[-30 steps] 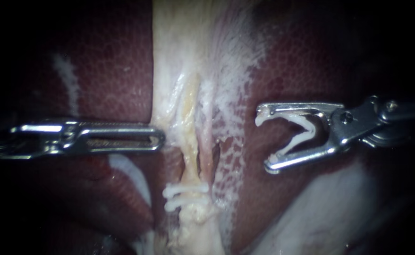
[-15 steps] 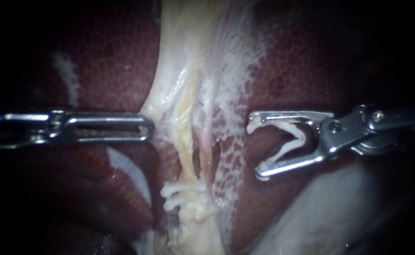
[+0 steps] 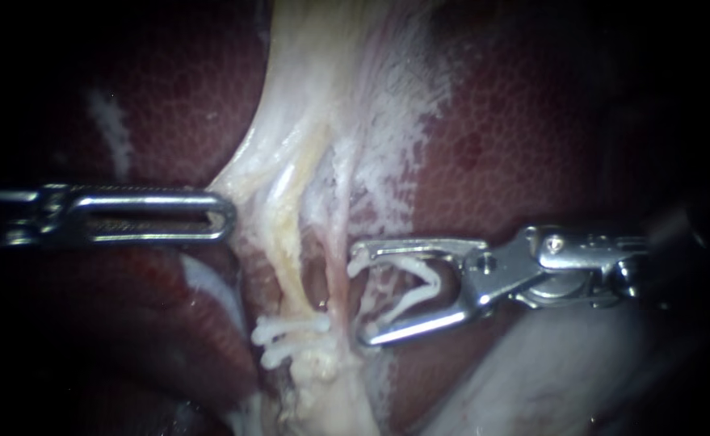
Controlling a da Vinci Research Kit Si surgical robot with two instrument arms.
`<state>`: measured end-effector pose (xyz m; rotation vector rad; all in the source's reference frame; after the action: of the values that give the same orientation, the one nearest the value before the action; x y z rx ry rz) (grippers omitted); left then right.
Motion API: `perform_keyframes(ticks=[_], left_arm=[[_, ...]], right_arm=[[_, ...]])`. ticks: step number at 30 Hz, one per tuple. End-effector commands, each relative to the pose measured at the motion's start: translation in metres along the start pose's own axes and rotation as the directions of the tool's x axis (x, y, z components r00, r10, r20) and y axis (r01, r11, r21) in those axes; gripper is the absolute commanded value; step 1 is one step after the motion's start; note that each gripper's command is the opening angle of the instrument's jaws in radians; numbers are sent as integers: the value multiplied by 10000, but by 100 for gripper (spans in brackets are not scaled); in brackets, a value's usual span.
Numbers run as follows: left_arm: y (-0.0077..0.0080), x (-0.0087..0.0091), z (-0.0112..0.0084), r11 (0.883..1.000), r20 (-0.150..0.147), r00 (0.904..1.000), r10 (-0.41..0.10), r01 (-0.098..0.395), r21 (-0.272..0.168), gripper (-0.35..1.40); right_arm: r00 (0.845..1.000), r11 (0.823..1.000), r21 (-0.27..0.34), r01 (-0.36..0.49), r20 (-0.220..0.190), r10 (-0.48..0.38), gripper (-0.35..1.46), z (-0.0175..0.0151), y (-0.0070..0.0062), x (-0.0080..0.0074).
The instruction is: Clipping third clip left tube
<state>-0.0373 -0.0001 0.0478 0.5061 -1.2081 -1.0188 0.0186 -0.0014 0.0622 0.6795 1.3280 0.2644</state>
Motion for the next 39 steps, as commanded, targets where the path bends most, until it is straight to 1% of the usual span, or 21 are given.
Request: perform_keyframes(ticks=[1, 2, 9, 13, 18, 23, 28, 31, 35, 39], left_arm=[[0, 0, 0, 10000, -2, 10000, 8, -8, -10, -35], [0, 0, -1, 10000, -2, 10000, 8, -8, -9, -35], [-2, 0, -2, 10000, -1, 10000, 7, -7, -14, -35], [-5, 1, -2, 10000, 5, 10000, 11, -11, -27, -35], [-6, 1, -1, 10000, 18, 10000, 16, -16, -61, -35], [-6, 2, -1, 10000, 19, 10000, 21, -21, -64, -35], [-5, 3, -1, 10000, 18, 10000, 23, -23, -60, -35], [-3, 3, -1, 10000, 16, 10000, 25, -25, -55, -35], [0, 4, 0, 10000, 15, 10000, 32, -32, -49, -35], [1, 5, 0, 10000, 15, 10000, 34, -34, -50, -35]], right_arm=[[10000, 10000, 3, 0, 9, 0, 60, 3, 2, -1], [10000, 10000, 4, -46, 9, 46, 60, 8, 5, -4], [10000, 10000, -12, -25, 28, 25, 60, 21, 14, -19], [10000, 10000, 23, -76, 25, 76, 59, 29, 20, -21], [10000, 9997, 220, -65, 18, 64, 59, 44, 24, -17], [10000, 9985, 547, -96, 15, 96, 58, 56, 20, -11], [9999, 9973, 719, -129, 9, 128, 58, 60, 14, -4], [9997, 9954, 918, -263, 10, 264, 56, 60, 12, 1], [9968, 9889, 1253, -802, 50, 802, 52, 60, 10, 5], [9948, 9829, 1536, -1017, 97, 1014, 51, 65, 12, 6]])
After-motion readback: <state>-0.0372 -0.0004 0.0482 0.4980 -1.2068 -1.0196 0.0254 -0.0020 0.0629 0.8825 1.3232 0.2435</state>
